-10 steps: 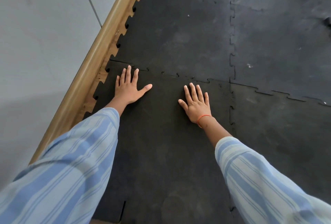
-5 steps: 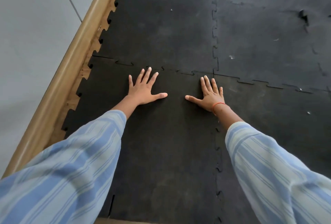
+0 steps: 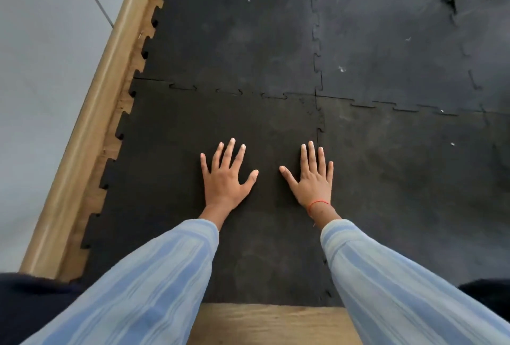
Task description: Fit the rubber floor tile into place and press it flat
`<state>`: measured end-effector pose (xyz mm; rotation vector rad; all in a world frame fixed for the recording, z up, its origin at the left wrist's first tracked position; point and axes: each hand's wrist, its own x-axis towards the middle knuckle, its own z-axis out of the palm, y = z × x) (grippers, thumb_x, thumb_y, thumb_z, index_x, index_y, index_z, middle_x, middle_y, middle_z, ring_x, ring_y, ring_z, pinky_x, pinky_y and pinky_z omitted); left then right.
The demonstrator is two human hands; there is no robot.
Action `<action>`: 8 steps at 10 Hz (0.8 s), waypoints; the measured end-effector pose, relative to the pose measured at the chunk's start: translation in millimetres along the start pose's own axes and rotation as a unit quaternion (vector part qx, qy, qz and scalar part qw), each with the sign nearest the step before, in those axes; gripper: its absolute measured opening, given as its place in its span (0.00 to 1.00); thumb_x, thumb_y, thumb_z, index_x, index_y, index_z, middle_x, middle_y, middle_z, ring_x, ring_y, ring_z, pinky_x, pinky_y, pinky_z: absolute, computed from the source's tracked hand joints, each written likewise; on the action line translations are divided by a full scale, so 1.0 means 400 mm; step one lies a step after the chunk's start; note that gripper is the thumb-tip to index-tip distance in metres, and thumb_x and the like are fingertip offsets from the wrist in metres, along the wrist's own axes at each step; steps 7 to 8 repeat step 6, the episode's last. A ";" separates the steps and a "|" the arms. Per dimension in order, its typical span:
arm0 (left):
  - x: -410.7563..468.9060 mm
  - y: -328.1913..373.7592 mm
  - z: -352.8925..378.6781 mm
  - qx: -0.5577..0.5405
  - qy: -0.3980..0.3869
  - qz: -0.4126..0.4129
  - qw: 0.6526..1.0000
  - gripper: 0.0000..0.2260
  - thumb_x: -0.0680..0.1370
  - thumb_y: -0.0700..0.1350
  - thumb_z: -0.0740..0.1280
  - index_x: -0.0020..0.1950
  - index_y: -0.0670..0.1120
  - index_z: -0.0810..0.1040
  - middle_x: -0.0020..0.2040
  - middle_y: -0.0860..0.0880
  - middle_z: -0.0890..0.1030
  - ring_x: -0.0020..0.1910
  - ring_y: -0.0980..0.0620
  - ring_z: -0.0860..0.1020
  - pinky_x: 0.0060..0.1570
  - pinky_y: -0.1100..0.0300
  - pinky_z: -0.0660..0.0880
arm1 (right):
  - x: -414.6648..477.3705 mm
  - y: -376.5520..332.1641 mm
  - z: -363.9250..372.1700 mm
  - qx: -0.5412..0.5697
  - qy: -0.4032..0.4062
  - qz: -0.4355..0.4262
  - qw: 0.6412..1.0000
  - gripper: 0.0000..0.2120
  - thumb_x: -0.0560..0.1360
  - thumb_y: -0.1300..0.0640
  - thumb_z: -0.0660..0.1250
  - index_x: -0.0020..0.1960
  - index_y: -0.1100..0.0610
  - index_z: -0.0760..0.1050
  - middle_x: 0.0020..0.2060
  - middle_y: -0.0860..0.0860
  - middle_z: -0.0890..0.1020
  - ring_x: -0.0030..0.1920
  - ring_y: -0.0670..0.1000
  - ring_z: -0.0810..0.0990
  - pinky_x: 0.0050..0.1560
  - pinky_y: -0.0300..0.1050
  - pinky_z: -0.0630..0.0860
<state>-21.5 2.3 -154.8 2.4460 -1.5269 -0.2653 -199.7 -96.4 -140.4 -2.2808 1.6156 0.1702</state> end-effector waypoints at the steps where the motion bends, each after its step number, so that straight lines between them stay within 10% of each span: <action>1: -0.092 0.039 0.018 -0.003 0.014 0.001 1.000 0.29 0.75 0.63 0.58 0.74 0.53 0.66 0.76 0.49 0.63 0.75 0.45 0.61 0.72 0.36 0.52 | -0.098 0.008 0.040 0.002 0.059 -0.005 0.998 0.37 0.73 0.31 0.43 0.77 0.49 0.48 0.78 0.45 0.51 0.77 0.50 0.45 0.76 0.55 0.43; 3: -0.138 0.061 0.026 0.019 0.031 -0.020 0.999 0.27 0.74 0.62 0.61 0.71 0.53 0.70 0.74 0.49 0.67 0.72 0.46 0.65 0.70 0.37 0.54 | -0.105 0.005 0.058 0.006 0.128 0.009 0.992 0.33 0.74 0.35 0.52 0.74 0.51 0.60 0.75 0.47 0.63 0.76 0.53 0.58 0.74 0.57 0.51; 6: -0.102 0.090 -0.149 0.033 -0.238 -0.045 0.970 0.30 0.78 0.55 0.62 0.77 0.54 0.54 0.77 0.48 0.59 0.72 0.44 0.63 0.68 0.44 0.61 | -0.090 -0.061 -0.098 -0.002 -0.136 0.073 0.988 0.35 0.78 0.41 0.57 0.77 0.53 0.46 0.78 0.50 0.47 0.77 0.55 0.46 0.74 0.61 0.52; 8: -0.102 0.090 -0.149 0.033 -0.238 -0.045 0.970 0.30 0.78 0.55 0.62 0.77 0.54 0.54 0.77 0.48 0.59 0.72 0.44 0.63 0.68 0.44 0.61 | -0.090 -0.061 -0.098 -0.002 -0.136 0.073 0.988 0.35 0.78 0.41 0.57 0.77 0.53 0.46 0.78 0.50 0.47 0.77 0.55 0.46 0.74 0.61 0.52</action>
